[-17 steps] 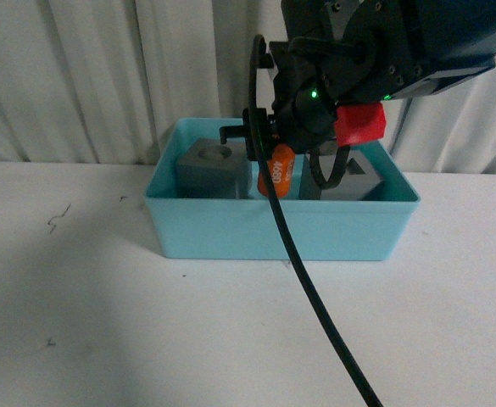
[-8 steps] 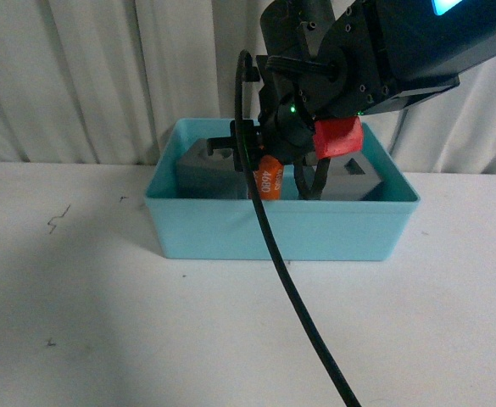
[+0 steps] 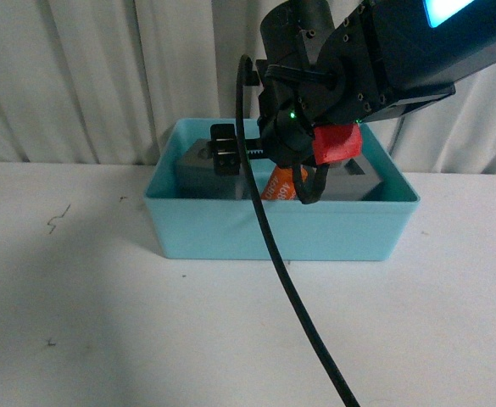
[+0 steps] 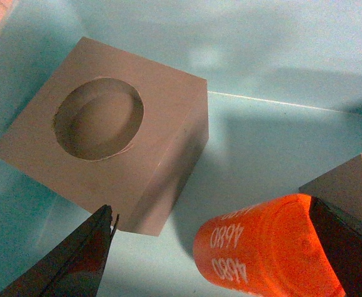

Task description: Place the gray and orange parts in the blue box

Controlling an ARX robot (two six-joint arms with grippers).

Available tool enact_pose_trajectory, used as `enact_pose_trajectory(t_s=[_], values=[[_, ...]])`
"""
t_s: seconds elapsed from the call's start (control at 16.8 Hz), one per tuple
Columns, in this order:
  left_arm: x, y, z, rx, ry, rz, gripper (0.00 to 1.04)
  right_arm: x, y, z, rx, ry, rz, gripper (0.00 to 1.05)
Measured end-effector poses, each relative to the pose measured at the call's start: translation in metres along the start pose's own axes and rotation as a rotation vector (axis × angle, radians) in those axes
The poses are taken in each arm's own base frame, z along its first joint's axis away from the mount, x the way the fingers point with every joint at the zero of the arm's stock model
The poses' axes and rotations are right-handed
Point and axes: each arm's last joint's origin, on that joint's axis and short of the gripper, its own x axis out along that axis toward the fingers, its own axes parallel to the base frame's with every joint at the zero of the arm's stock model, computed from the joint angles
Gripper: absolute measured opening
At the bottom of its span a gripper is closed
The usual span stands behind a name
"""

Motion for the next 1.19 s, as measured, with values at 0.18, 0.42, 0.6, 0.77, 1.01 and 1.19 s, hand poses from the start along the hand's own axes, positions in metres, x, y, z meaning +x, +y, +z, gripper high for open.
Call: enact_pose_trajectory(t_s=[0.18,0.42,0.6,0.77,1.01,1.19], values=[[0.000,0.000,0.000,0.000,0.000,0.000,0.98,-0.003,0.001,0.006,0.005,-0.025,0.009,0.98],[0.000,0.000,0.000,0.000,0.000,0.000,0.98,-0.024,0.002,0.032,0.014,-0.121,0.023,0.98],[0.000,0.000,0.000,0.000,0.000,0.000,0.98,-0.054,-0.009,0.053,0.035,-0.221,0.017,0.98],[0.000,0.000,0.000,0.000,0.000,0.000,0.98,-0.109,-0.048,0.060,0.098,-0.334,-0.036,0.98],[0.000,0.000,0.000,0.000,0.000,0.000,0.98,-0.242,-0.083,0.027,0.151,-0.464,-0.086,0.98],[0.000,0.000,0.000,0.000,0.000,0.000,0.98,-0.307,-0.107,-0.062,0.224,-0.328,-0.228,0.98]])
